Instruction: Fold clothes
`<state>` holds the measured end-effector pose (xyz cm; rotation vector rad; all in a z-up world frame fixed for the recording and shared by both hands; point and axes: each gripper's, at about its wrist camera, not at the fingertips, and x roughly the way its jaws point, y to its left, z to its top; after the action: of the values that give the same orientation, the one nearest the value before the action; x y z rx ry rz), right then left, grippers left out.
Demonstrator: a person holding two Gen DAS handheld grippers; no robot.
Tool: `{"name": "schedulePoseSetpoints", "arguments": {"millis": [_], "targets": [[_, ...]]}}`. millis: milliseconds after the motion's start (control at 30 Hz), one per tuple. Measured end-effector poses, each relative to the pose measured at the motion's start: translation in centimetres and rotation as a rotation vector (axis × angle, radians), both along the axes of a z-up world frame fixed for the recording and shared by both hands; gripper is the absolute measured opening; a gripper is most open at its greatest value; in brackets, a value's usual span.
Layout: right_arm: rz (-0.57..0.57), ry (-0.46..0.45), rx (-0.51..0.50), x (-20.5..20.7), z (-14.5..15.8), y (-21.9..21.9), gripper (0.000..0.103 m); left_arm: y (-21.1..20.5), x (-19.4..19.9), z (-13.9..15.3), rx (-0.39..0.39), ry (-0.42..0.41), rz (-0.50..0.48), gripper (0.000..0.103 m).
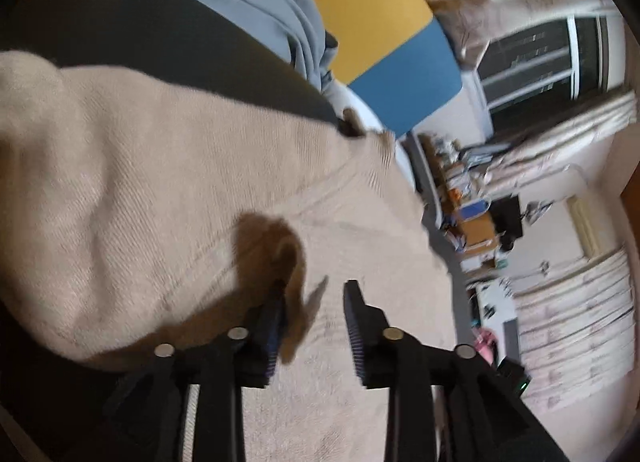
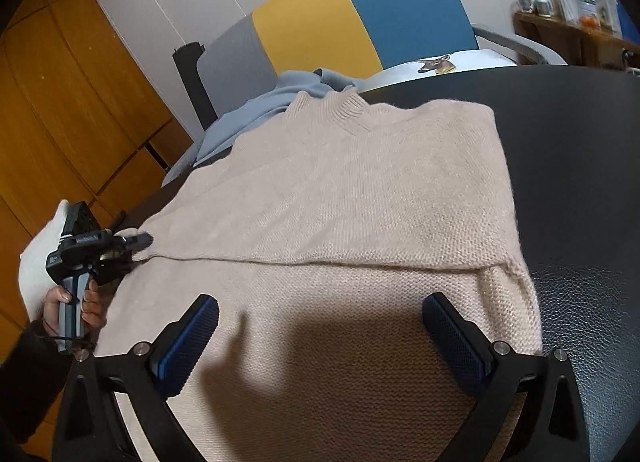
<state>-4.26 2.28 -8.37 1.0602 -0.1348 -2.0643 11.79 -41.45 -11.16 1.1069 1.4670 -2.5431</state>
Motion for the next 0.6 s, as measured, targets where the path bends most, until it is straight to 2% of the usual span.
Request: {"name": "schedulePoseSetpoints", "arguments": {"millis": [100, 167, 233, 300, 367, 467, 533, 600], "targets": [[0.001, 0.002, 0.006, -0.1, 0.0, -0.2, 0.103, -0.5, -0.4, -0.3, 0.022, -0.011, 0.015, 0.042], [0.001, 0.002, 0.007, -0.2, 0.0, -0.2, 0.103, -0.1, -1.2, 0.1, -0.037, -0.03, 0.003, 0.041], [0.001, 0.002, 0.013, 0.0, 0.0, 0.0, 0.103, 0.5, -2.1, 0.5, -0.111, -0.053, -0.007, 0.034], [-0.008, -0.005, 0.042, 0.1, 0.4, -0.2, 0.103, 0.8, -2.7, 1.3, -0.166, -0.071, 0.001, 0.008], [-0.014, -0.019, 0.069, -0.1, 0.9, -0.5, 0.103, 0.6, -2.6, 2.7, -0.216, -0.041, 0.032, 0.006], [-0.028, 0.038, 0.079, -1.2, 3.3, -0.9, 0.103, -0.5, -2.8, 3.5, -0.251, -0.037, 0.057, 0.005], [-0.044, 0.055, 0.097, -2.4, 3.9, -1.3, 0.103, -0.6, -2.9, 3.1, -0.283, -0.076, 0.053, 0.004], [-0.06, 0.054, 0.127, -3.3, 3.2, -1.6, 0.103, -0.6, -3.0, 2.7, -0.322, -0.121, 0.046, 0.003]]}}
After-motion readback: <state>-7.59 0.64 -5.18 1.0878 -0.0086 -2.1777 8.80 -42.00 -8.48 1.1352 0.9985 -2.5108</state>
